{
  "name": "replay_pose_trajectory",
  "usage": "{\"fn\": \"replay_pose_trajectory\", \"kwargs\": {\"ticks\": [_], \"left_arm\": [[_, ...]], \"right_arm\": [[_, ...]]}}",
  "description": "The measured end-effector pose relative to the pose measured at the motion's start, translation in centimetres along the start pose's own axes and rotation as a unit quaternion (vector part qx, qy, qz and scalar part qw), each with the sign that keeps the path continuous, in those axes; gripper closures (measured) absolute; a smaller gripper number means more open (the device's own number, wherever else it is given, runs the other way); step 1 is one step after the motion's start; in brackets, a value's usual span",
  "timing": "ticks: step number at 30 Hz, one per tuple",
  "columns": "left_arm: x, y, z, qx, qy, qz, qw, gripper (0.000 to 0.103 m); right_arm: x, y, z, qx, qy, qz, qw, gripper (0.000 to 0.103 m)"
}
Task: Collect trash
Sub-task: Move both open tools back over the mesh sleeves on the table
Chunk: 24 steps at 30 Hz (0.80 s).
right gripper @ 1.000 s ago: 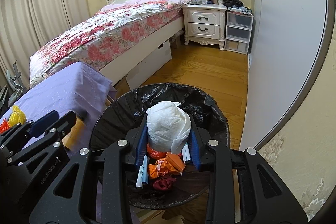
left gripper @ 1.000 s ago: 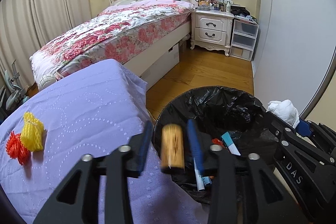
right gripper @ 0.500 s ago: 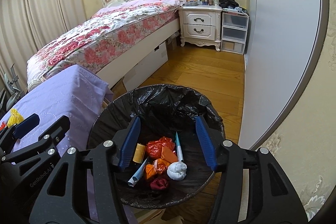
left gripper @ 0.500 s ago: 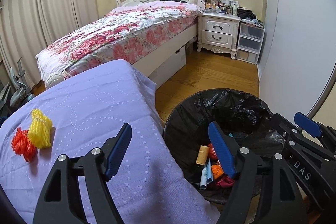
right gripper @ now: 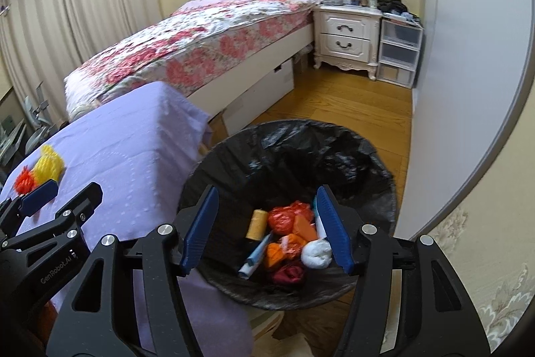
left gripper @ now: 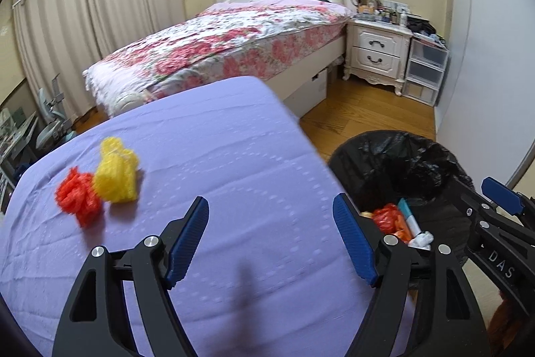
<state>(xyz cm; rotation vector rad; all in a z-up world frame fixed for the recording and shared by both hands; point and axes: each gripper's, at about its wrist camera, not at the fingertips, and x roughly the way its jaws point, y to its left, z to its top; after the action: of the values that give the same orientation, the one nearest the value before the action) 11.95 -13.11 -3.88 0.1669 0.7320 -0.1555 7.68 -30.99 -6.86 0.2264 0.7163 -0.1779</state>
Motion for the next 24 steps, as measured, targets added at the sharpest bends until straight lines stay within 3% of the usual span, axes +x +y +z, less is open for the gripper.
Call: {"fn": "replay_pose_trajectory", "kwargs": {"ticks": [12, 24], "left_arm": [[-0.2, 10.0, -3.3, -0.092, 0.037, 0.069, 0.9927, 0.028], [2.0, 15.9, -2.8, -0.135, 0.055, 0.109, 0.9833, 0.027]], "right_arm": [[0.4, 9.6, -1.3, -0.074, 0.031, 0.074, 0.994, 0.043], [1.8, 16.3, -1.8, -0.133, 0.060, 0.097, 0.984, 0.042]]}}
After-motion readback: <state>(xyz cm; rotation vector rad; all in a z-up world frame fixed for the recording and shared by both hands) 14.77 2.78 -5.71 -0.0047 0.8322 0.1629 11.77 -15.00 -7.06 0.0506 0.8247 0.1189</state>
